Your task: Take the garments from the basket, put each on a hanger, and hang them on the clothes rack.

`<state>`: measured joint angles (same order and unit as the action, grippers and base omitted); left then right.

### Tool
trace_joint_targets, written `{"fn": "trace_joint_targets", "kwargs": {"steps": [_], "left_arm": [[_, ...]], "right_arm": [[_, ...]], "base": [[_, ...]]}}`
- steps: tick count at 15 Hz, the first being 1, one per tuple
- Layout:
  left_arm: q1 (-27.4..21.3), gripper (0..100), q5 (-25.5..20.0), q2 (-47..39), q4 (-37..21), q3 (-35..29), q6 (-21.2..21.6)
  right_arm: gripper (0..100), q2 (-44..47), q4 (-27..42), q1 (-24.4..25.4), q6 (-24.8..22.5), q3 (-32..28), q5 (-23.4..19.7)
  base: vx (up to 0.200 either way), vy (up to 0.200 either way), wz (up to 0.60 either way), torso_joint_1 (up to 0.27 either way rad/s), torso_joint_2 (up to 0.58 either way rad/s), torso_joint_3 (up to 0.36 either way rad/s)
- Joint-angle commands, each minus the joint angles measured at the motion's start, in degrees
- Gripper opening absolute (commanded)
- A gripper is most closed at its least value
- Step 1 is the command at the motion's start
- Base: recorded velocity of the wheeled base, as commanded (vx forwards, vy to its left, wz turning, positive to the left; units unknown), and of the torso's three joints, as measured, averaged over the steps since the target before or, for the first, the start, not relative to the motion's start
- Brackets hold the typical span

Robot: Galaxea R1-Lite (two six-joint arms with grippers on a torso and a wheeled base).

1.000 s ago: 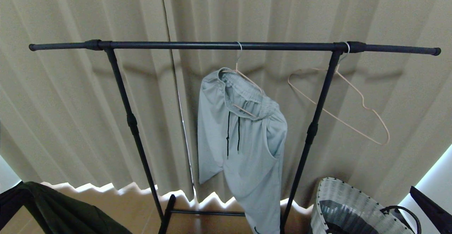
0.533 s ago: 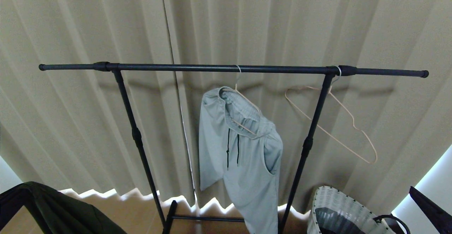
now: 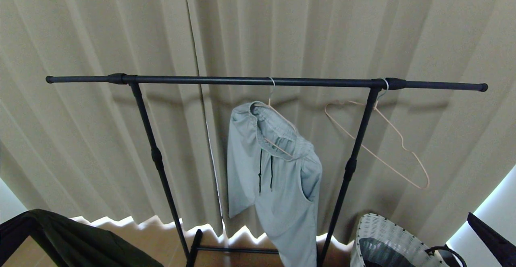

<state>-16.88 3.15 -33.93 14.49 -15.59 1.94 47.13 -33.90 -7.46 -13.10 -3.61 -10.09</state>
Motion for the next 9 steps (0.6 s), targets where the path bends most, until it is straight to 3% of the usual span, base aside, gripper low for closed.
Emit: {"fn": "trace_joint_targets", "kwargs": {"steps": [1, 5, 9], "left_arm": [[0.01, 0, 0.02, 0.0, 0.01, 0.04, 0.0], [-0.08, 0, 0.02, 0.09, 0.27, 0.83, 0.08], [-0.08, 0, 0.02, 0.79, 0.45, 0.91, 0.08]], "right_arm": [[100, 0.07, -0.02, -0.01, -0.08, 0.0, -0.01], [100, 0.07, -0.02, -0.01, -0.08, 0.18, -0.01], [100, -0.02, -0.02, -0.01, -0.08, 0.27, -0.01]], "base": [[0.2, -0.2, 0.0, 0.002, 0.0, 0.002], [0.2, -0.2, 0.0, -0.001, 0.0, 0.0], [0.0, 0.0, 0.0, 0.0, 0.0, 0.0]]}}
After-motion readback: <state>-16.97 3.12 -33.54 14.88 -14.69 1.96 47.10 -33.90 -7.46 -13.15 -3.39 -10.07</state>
